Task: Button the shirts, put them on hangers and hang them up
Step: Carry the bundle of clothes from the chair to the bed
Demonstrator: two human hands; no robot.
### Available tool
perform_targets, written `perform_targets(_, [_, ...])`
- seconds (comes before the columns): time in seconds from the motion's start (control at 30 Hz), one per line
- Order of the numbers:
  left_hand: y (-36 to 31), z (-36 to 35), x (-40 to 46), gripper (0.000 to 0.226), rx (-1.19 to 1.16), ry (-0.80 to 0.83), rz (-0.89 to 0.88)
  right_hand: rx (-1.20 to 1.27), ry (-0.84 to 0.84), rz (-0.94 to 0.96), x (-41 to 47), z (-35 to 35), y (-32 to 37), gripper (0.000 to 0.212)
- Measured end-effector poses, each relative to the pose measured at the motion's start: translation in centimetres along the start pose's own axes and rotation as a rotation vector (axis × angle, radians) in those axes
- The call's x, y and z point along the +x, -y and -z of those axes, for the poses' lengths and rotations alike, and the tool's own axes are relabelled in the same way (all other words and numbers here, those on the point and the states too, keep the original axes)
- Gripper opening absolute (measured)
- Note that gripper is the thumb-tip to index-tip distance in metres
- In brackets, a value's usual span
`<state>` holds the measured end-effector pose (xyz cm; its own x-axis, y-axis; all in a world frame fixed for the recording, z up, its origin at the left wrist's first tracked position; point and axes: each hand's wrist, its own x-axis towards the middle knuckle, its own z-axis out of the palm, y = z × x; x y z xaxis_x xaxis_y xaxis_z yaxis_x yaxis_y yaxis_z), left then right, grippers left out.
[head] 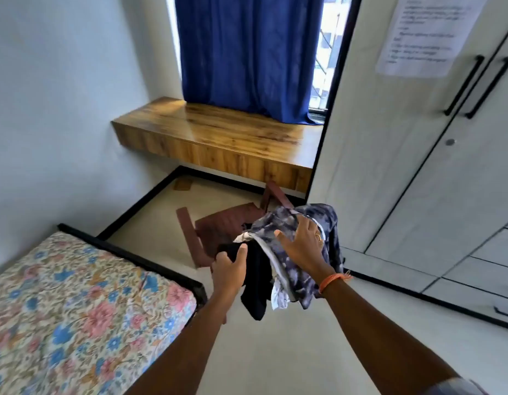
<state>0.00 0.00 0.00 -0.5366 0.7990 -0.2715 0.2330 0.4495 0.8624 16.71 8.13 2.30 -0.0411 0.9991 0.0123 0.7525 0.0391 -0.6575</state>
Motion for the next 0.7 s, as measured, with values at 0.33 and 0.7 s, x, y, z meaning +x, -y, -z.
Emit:
perform_targets(0.33, [0.3, -4.7, 5.7, 0.086, -0.112, -0.173, 0.206, -0.012, 0.005, -0.259, 9.5, 1.6, -7.9, 0.088])
perform_targets(0.7, [-1.6, -9.6, 6.1, 0.068, -0.128, -0.465, 0.509, 0.262, 0.159, -0.277, 19.2, 2.4, -14.2, 0.107])
